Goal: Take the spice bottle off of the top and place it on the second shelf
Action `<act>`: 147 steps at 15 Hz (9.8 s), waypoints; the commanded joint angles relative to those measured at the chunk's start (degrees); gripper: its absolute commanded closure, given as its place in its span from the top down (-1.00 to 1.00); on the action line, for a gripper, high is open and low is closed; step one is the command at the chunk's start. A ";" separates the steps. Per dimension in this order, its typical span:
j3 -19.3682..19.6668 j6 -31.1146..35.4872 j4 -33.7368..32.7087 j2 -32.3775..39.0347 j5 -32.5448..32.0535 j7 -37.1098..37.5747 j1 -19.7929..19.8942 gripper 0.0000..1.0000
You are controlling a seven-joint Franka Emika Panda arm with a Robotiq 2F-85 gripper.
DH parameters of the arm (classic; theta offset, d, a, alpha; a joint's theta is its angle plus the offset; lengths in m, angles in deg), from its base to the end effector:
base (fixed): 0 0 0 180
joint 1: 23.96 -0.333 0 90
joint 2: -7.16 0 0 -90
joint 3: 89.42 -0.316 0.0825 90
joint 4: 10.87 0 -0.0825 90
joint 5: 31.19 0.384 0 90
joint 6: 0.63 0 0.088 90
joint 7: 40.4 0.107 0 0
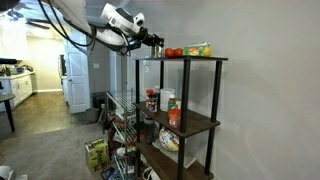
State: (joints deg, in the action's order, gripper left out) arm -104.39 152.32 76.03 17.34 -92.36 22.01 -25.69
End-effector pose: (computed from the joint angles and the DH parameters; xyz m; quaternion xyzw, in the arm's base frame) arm 0.6321 0.1982 0.6663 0.8176 -0.0409 0.5724 0.0472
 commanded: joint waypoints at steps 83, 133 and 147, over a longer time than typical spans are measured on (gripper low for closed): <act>5.63 46.27 46.00 -3.57 45.56 -27.40 7.04 -0.35; -41.91 45.04 32.73 18.06 27.95 -29.49 56.29 -0.35; -35.76 45.05 33.48 10.25 30.46 -42.69 51.80 -0.35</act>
State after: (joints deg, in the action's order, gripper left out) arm -141.15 197.37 108.56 31.02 -63.46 -17.40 27.10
